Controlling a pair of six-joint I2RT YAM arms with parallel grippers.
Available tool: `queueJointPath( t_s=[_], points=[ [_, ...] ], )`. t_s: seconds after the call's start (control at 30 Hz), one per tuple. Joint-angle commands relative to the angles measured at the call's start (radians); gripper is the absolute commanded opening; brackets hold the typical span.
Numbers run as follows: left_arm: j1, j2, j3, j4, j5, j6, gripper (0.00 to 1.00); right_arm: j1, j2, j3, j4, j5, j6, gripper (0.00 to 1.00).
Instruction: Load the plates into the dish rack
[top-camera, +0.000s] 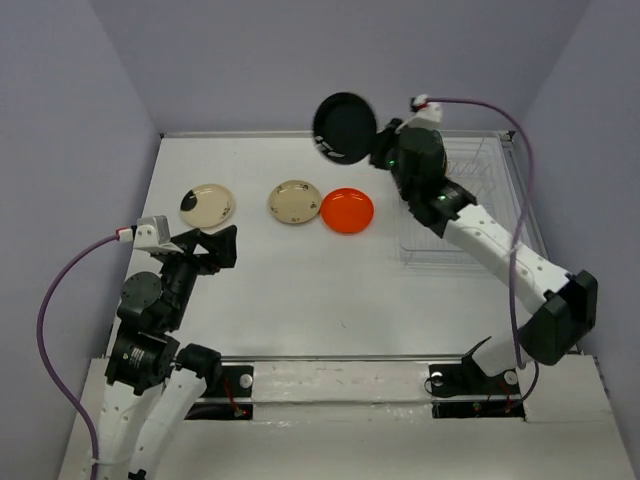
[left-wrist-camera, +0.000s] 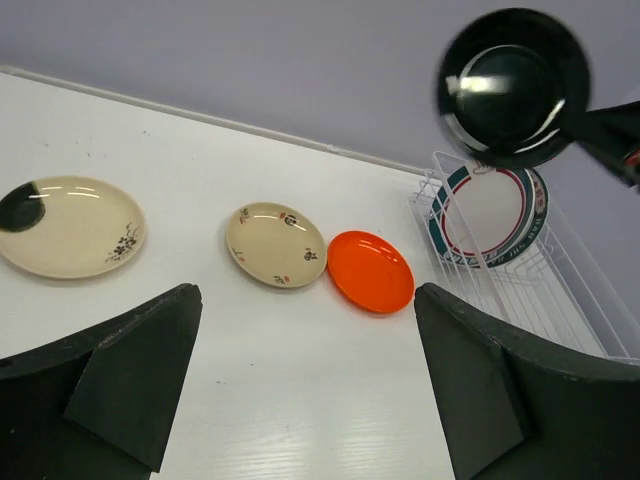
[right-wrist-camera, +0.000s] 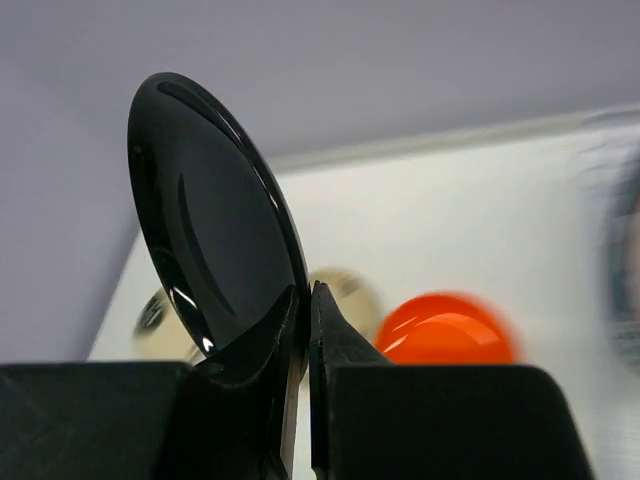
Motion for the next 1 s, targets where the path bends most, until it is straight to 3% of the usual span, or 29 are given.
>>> queueJointPath(
  t_s=[0.0, 0.1, 0.3, 0.63, 0.97],
  points=[
    [0.002, -0.013, -0.012, 0.058, 0.042, 0.013, 0.99, -0.321, -0.152, -0.055, -0.131, 0.417, -0.261, 0.07],
    [-0.006, -0.014, -0.014, 0.058, 0.045, 0.016, 0.99, -0.521, -0.208, -0.034, -0.188, 0.419, -0.305, 0.07],
    [-0.023, -0.008, -0.016, 0.058, 0.047, 0.018, 0.99, -0.676, -0.109, 0.047, -0.210, 0.465, -0.446, 0.07],
    [-0.028, -0.005, -0.017, 0.060, 0.047, 0.021, 0.99, -0.677, 0.075, 0.118, -0.289, 0.387, -0.411, 0.07],
    [-0.029, -0.006, -0.017, 0.057, 0.044, 0.021, 0.99, -0.635, 0.146, 0.124, -0.294, 0.374, -0.401, 0.07]
  ],
)
